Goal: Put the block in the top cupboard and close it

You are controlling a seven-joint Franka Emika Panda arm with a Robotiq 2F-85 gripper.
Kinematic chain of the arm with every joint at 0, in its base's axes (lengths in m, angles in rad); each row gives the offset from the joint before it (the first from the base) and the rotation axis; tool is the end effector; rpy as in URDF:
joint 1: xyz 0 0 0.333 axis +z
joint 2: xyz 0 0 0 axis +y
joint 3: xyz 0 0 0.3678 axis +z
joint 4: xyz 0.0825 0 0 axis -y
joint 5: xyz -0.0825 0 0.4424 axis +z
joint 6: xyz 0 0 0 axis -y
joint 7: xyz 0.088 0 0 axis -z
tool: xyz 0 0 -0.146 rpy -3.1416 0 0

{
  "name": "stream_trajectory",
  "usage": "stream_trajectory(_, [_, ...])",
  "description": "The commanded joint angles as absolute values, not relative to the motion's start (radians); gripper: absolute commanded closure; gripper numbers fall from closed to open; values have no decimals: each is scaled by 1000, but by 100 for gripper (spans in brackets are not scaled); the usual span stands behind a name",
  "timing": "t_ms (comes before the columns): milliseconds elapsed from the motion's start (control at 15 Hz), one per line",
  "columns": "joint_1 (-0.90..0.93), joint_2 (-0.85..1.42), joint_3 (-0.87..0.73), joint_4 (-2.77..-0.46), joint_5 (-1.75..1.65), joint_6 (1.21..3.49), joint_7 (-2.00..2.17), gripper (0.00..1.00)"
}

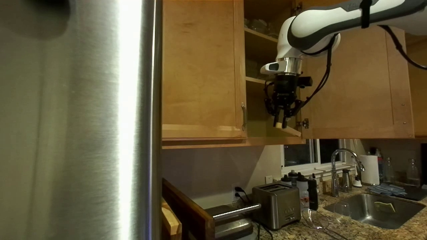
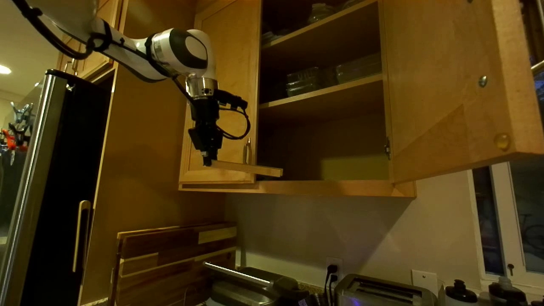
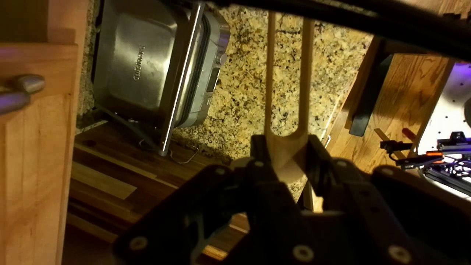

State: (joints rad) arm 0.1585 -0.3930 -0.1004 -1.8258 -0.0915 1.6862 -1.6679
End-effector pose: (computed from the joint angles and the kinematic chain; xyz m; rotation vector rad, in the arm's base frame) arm 0.4854 0.0044 0.7266 1.8946 2.2182 0.2001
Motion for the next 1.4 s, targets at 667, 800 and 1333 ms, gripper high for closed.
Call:
stream_trajectory(667, [32,-177,-165,-1601,-87,1844,-2045,90])
stream_trajectory(800, [15,-140,-166,-1576,-80,1880,-2082,90])
stream_trajectory(1333, [-41,-8,-153,-1494,-33,2000,-2149,90])
